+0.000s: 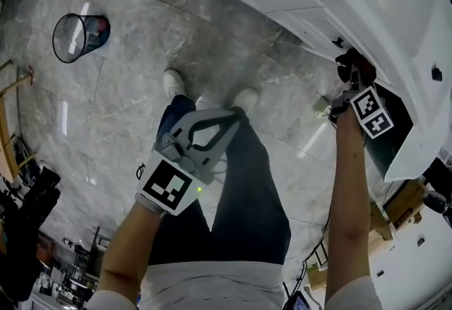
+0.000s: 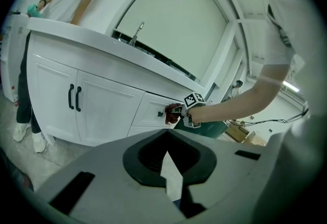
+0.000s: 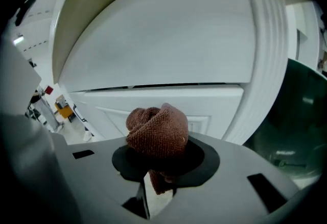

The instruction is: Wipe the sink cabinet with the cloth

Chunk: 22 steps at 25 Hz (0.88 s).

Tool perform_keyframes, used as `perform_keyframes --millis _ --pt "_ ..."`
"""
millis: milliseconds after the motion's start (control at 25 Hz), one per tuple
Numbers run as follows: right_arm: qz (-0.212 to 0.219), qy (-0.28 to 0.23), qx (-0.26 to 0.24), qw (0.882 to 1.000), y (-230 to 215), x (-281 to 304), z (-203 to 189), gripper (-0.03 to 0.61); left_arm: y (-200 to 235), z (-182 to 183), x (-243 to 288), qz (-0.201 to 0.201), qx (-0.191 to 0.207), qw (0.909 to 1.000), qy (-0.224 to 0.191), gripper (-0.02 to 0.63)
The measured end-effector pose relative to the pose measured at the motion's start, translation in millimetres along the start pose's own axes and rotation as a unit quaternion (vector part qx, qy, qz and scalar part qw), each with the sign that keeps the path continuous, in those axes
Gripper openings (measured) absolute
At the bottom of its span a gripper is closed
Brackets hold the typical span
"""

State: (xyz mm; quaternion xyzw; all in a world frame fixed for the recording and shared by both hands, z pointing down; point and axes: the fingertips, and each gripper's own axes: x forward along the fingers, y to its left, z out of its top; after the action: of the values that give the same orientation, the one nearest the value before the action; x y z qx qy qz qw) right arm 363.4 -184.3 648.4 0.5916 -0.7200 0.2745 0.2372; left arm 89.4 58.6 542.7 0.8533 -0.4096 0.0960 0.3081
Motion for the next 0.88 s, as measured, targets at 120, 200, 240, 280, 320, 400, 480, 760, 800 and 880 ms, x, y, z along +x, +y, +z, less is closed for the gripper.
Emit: perform_keyframes --millis 120,200,240,280,320,400,480,760,800,880 --pt "0.002 0.005 -0.03 1.0 17 3 1 0.101 4 -4 -7 -0.005 -0.001 1.0 0.0 0.011" --pt "0.004 0.006 -0.037 0.999 29 6 2 0.101 9 -5 -12 -0.004 -0.003 1.0 -0.002 0.009" --pt "0.005 0.006 -0.041 0.999 35 8 3 0.103 13 -5 -15 -0.002 -0.005 1.0 -0.005 0.011" --pt "0.006 0.006 -0.045 0.999 41 10 3 0.103 16 -5 -17 0.0 -0.009 0.9999 -0.007 0.009" --pt "0.007 0.007 -0.049 0.999 47 11 4 0.103 20 -5 -21 0.002 -0.013 0.9999 -0.009 0.009" --pt "0.009 0.008 -0.059 0.998 59 14 4 0.103 27 -6 -27 0.005 -0.017 0.9998 -0.01 0.011" --pt "0.011 0.01 -0.07 0.997 70 17 4 0.101 35 -7 -32 0.007 -0.017 0.9998 -0.012 0.009" --pt "0.034 0.019 -0.078 0.996 111 33 2 0.103 57 -10 -46 0.018 -0.028 0.9994 -0.013 0.009" --pt "0.036 0.02 -0.075 0.996 117 35 1 0.103 59 -9 -48 0.019 -0.029 0.9993 -0.014 0.009" --pt "0.038 0.02 -0.069 0.997 125 39 1 0.103 63 -9 -50 0.02 -0.031 0.9992 -0.015 0.011"
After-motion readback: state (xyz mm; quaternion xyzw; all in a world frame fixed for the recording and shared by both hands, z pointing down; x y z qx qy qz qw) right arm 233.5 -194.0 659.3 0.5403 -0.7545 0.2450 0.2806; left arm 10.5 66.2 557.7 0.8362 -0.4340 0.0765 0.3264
